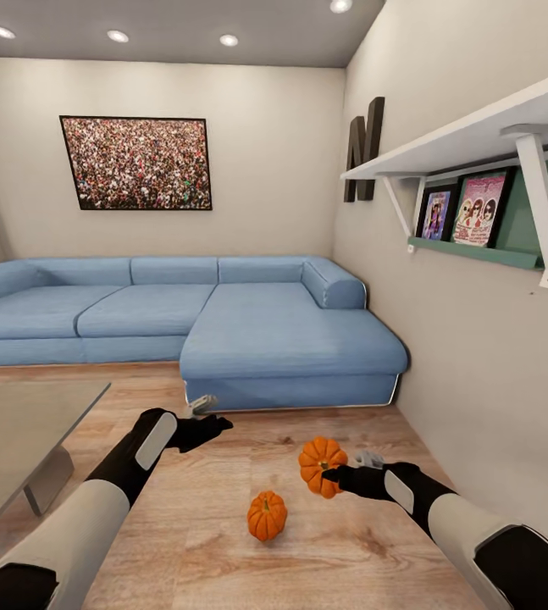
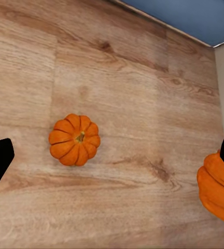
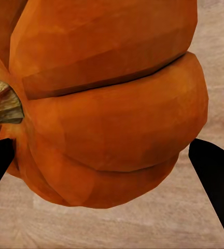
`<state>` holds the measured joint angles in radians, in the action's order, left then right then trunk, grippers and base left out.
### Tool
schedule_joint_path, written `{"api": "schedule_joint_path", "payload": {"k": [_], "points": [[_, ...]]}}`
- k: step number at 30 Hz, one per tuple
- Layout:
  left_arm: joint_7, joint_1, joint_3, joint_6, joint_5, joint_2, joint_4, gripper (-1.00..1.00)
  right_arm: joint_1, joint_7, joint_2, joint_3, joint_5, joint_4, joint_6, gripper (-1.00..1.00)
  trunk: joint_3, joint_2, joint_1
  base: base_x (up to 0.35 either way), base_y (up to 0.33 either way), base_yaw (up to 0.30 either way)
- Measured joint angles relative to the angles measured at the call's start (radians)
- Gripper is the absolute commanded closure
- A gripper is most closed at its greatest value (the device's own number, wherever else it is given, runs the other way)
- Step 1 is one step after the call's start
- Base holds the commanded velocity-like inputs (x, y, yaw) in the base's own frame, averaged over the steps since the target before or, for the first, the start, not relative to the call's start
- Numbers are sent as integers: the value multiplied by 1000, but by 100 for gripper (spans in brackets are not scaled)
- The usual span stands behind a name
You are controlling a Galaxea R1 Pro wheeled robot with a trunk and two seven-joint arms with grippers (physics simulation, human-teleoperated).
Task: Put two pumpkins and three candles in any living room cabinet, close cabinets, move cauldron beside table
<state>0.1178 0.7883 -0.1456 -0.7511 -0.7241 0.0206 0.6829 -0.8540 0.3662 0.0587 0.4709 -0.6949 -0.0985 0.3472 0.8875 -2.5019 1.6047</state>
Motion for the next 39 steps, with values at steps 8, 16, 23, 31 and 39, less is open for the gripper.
{"api": "schedule_joint_path", "payload": {"k": [8,16,23,31,39], "points": [[-1,0,-81,5,0,0,-82,-100,0,0,-1,0,0,-26,-2,100,0,0,0,0,0,0],[-9,0,-90,6,-1,0,-102,-100,0,14,3,-2,-4,-125,1,100,0,0,0,0,0,0],[-63,0,-90,41,-6,-2,-183,-100,0,25,46,-12,-5,-253,12,100,0,0,0,0,0,0],[-265,0,-92,50,-17,0,-276,-100,1,25,114,-10,-6,-417,137,100,0,0,0,0,0,0],[-427,0,-92,52,-14,0,-329,-100,2,27,152,-7,-11,-481,237,100,0,0,0,0,0,0]]}}
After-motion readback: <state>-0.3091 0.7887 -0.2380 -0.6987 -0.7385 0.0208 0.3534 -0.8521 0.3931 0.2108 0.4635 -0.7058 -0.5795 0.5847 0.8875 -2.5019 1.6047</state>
